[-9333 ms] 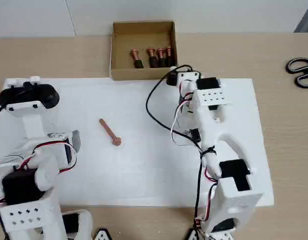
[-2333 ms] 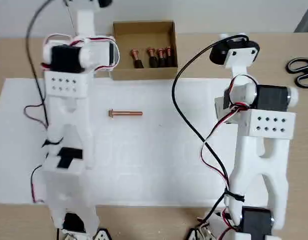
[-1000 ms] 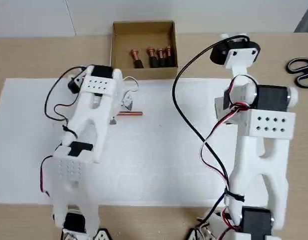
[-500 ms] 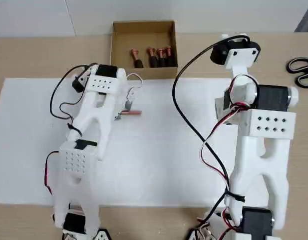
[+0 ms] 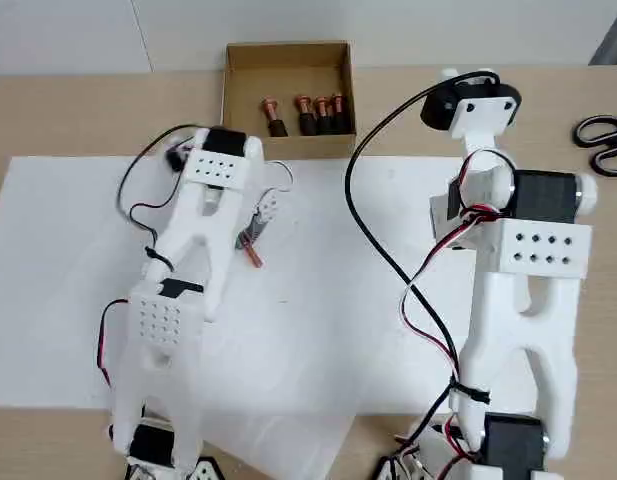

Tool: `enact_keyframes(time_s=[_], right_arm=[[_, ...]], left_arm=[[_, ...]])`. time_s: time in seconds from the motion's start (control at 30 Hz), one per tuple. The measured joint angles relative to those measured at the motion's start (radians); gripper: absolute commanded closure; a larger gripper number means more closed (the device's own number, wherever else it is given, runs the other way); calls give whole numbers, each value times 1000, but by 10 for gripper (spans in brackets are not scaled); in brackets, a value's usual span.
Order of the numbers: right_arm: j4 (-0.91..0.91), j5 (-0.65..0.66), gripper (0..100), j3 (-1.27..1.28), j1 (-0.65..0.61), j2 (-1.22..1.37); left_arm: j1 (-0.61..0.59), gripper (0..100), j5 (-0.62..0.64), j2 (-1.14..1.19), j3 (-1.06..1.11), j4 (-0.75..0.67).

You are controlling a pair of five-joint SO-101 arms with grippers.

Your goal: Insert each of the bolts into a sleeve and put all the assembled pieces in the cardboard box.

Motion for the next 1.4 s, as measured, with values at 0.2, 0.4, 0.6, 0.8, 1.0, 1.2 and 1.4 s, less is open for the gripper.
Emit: enact_keyframes(time_s=[0.2,0.4,0.6,0.8,1.0,1.2,1.4], right_arm=[[2,0,992,0,0,0],[2,0,992,0,0,0],[2,0,992,0,0,0],[2,0,992,0,0,0],[2,0,992,0,0,0],[2,0,992,0,0,0],[2,0,992,0,0,0]], left_arm=[[-34,995,-391,0,-40,0],[-60,995,-681,-95,72,3],[-68,945,-776,-104,124,3],[-86,885,-802,-97,123,-14],[-86,885,-810,-72,123,-58],[-103,885,-810,-72,123,-71],[-127,885,-810,-72,110,-40]])
